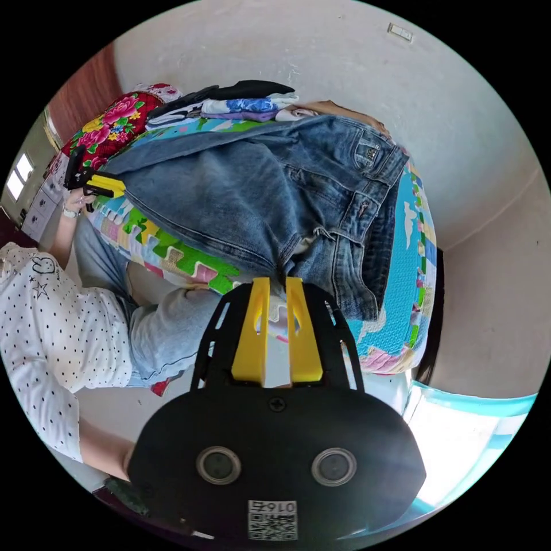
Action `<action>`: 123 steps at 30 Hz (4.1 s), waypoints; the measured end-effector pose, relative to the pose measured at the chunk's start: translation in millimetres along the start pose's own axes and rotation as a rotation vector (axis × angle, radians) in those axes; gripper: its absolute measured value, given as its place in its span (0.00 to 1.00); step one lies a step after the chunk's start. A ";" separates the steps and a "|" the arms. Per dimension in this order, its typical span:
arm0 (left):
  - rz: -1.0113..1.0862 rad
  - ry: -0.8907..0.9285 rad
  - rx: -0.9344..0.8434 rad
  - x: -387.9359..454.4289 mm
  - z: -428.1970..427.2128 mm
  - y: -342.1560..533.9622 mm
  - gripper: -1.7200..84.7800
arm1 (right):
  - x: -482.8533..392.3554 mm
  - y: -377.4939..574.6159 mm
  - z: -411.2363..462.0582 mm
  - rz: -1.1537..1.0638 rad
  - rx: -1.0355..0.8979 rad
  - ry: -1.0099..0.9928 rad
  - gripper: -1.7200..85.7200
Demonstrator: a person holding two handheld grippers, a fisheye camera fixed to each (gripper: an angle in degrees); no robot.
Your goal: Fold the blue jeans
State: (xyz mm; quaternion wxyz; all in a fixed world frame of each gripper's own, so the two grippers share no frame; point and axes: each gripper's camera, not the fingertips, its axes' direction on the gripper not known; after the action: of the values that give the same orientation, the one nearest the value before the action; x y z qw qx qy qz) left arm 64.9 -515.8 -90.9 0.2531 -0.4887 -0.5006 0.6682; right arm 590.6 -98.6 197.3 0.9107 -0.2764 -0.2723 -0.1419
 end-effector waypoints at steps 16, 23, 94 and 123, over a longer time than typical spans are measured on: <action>-0.350 -0.648 0.009 -30.6 -42.3 88.1 0.10 | -222.0 -159.7 26.9 -0.300 0.423 -0.119 0.18; -0.227 -0.721 -0.096 -13.1 -17.2 78.6 0.02 | -354.5 -275.1 118.0 -0.548 0.226 0.009 0.21; -0.160 -0.754 0.171 -62.1 -180.6 176.1 0.01 | -308.4 -82.6 151.3 -0.253 0.297 -0.222 0.02; -0.284 -0.308 0.037 0.1 -3.8 103.6 0.01 | -236.9 9.4 130.6 -0.002 0.470 -0.308 0.02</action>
State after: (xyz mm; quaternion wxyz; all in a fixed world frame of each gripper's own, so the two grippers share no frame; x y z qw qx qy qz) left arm 83.9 -552.5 -185.9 0.2742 -0.3004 -0.5849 0.7017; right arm 347.6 10.4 148.5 0.8975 -0.0755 -0.4332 -0.0321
